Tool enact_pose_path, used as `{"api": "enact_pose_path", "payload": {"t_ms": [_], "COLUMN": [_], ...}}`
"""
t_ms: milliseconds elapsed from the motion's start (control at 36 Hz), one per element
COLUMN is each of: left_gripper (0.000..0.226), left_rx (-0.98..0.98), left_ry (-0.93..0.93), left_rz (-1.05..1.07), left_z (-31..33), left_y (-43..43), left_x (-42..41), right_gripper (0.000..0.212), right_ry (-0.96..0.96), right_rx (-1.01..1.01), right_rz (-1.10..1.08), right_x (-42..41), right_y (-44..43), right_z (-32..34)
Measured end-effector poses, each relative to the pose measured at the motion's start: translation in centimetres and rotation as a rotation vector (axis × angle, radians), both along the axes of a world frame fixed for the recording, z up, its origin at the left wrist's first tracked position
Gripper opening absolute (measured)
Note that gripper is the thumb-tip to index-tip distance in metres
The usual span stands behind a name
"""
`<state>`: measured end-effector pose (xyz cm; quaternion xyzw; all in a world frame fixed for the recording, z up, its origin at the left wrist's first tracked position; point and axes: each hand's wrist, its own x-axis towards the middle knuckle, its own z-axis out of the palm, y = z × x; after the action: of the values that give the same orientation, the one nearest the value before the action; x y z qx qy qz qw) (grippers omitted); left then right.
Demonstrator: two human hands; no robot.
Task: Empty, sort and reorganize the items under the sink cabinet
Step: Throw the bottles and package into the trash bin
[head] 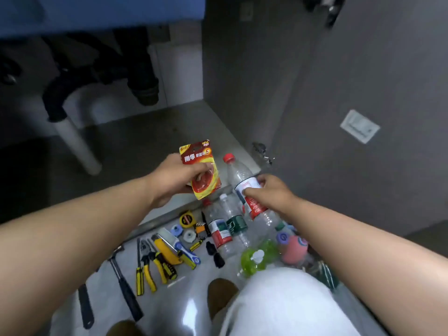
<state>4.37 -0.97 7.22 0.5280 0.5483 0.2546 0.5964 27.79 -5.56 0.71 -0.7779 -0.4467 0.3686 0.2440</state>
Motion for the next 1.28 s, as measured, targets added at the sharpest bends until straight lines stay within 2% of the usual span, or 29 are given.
{"api": "enact_pose_path", "payload": {"t_ms": [83, 167, 278, 361, 528, 611, 694, 889, 1194, 1278], "left_gripper": [0.025, 0.028, 0.034, 0.032, 0.034, 0.029, 0.026, 0.034, 0.034, 0.030], "left_rx": [0.031, 0.042, 0.033, 0.011, -0.035, -0.064, -0.072, -0.096, -0.117, -0.126], "left_ry": [-0.041, -0.098, -0.130, -0.133, -0.122, -0.116, -0.091, -0.138, -0.076, -0.050], "left_rz": [-0.023, -0.048, -0.203, -0.315, -0.462, -0.526, -0.594, -0.568, -0.557, -0.565], "left_z": [4.7, 6.8, 9.5, 9.7, 8.0, 6.0, 4.0, 3.4, 2.1, 1.7], "left_y": [-3.3, -5.3, -11.7, -16.4, -24.9, -28.3, -30.2, -31.3, -30.4, -30.3], "left_x": [3.3, 6.5, 12.3, 16.3, 22.2, 23.2, 22.8, 23.5, 22.9, 23.1], "right_gripper": [0.042, 0.032, 0.062, 0.062, 0.061, 0.064, 0.060, 0.059, 0.073, 0.070], "right_ry": [0.175, 0.181, 0.190, 0.233, 0.225, 0.212, 0.163, -0.022, -0.039, -0.022], "right_rx": [0.156, 0.269, 0.281, 0.275, 0.218, 0.176, 0.049, -0.120, -0.234, -0.245], "right_rz": [-0.056, -0.051, -0.083, -0.149, -0.342, -0.490, -0.545, -0.628, -0.617, -0.605], "right_x": [1.6, 3.2, 7.1, 10.2, 15.5, 16.7, 16.7, 15.8, 15.5, 15.6], "right_y": [-4.7, -8.4, -17.3, -24.6, -38.9, -45.0, -49.0, -50.2, -47.4, -46.8], "right_z": [5.5, 9.0, 12.3, 13.5, 12.5, 9.3, 5.3, -2.0, -8.4, -8.9]}}
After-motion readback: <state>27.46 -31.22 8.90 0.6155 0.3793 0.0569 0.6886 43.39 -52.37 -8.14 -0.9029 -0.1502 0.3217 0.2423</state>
